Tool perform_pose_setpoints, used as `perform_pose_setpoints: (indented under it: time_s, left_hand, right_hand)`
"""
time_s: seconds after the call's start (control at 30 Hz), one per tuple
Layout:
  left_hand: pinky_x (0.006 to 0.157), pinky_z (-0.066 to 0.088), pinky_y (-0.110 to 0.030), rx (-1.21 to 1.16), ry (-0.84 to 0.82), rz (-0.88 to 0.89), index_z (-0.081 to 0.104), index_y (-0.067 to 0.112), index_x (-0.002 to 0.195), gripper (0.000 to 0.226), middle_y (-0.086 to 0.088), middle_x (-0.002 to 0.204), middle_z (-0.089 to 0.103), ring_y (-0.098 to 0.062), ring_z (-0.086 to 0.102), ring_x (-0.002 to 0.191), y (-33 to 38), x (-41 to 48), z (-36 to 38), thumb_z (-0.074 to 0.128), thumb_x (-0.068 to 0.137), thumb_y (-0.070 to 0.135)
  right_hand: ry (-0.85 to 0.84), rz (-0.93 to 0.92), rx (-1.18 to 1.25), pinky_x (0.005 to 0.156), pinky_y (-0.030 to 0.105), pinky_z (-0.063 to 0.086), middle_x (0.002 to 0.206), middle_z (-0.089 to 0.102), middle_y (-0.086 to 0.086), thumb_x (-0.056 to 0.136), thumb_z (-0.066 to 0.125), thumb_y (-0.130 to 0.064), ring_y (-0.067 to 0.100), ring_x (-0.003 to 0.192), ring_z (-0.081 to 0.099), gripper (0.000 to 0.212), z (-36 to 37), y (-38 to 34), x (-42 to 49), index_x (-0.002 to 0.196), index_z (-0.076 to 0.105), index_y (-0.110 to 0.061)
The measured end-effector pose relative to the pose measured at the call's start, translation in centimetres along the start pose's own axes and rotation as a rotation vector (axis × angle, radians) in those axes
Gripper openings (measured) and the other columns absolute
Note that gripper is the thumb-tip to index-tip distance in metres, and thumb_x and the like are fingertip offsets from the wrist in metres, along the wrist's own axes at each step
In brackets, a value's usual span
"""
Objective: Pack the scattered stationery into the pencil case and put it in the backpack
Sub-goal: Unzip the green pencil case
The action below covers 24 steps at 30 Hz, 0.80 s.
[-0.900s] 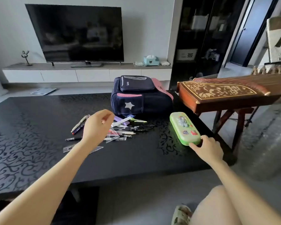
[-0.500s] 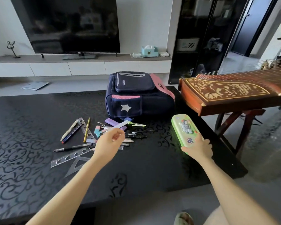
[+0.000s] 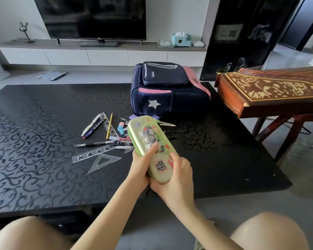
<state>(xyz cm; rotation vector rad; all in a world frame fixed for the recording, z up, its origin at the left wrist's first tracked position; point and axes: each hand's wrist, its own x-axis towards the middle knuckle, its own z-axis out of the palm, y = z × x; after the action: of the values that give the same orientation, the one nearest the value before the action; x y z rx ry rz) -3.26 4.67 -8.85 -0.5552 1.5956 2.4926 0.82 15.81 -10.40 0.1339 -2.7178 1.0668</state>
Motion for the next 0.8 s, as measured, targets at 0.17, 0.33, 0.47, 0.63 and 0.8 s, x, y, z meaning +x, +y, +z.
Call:
perform_pose_setpoints:
  time_s: [0.17, 0.33, 0.47, 0.63, 0.8]
  left_hand:
    - [0.057, 0.059, -0.036, -0.154, -0.011, -0.262, 0.061, 0.009, 0.109, 0.032, -0.014, 0.087, 0.074, -0.026, 0.072, 0.071, 1.8, -2.0, -4.8, 0.062, 0.084, 0.029]
    - [0.056, 0.059, -0.035, -0.198, -0.078, -0.337, 0.062, 0.005, 0.101, 0.029, -0.014, 0.077, 0.073, -0.025, 0.071, 0.062, 2.4, -3.5, -6.0, 0.057, 0.084, 0.028]
    - [0.059, 0.059, -0.031, -0.06, -0.27, -0.416, 0.069, 0.001, 0.094, 0.031, -0.014, 0.079, 0.074, -0.024, 0.071, 0.064, 3.2, -4.4, -6.6, 0.057, 0.076, 0.024]
    - [0.072, 0.056, -0.026, 0.198, -0.326, -0.402, 0.071, -0.003, 0.093, 0.036, -0.005, 0.06, 0.072, -0.012, 0.068, 0.052, 4.2, -4.3, -7.7, 0.046, 0.094, 0.024]
    - [0.074, 0.057, -0.028, 0.208, -0.487, -0.464, 0.075, 0.005, 0.091, 0.068, -0.011, 0.09, 0.074, -0.02, 0.071, 0.076, 4.1, -5.1, -10.0, 0.092, 0.033, 0.036]
  right_hand:
    - [-0.27, -0.024, 0.485, 0.081, 0.024, 0.053, 0.119, 0.05, -0.01, 0.07, 0.074, -0.03, 0.007, 0.105, 0.055, 0.06, -2.1, -1.3, -2.3, 0.124, 0.049, -0.033]
    - [-0.396, 0.185, 0.826, 0.081, 0.032, 0.057, 0.1, 0.07, 0.005, 0.085, 0.063, -0.002, 0.018, 0.092, 0.066, 0.027, -4.3, -1.4, -1.0, 0.106, 0.066, -0.019]
    - [-0.294, 0.323, 0.86, 0.083, 0.032, 0.056, 0.103, 0.068, 0.009, 0.092, 0.052, -0.004, 0.021, 0.097, 0.066, 0.021, -4.0, -0.9, 1.1, 0.107, 0.066, -0.01]
    - [-0.238, 0.391, 0.868, 0.089, 0.032, 0.051, 0.113, 0.061, 0.003, 0.094, 0.045, -0.002, 0.016, 0.099, 0.063, 0.032, -4.1, 0.1, 4.9, 0.12, 0.054, -0.02]
    - [-0.45, 0.231, 0.792, 0.073, 0.028, 0.055, 0.106, 0.071, 0.007, 0.091, 0.032, 0.009, 0.019, 0.095, 0.068, 0.044, -5.2, -0.9, 5.5, 0.109, 0.067, -0.012]
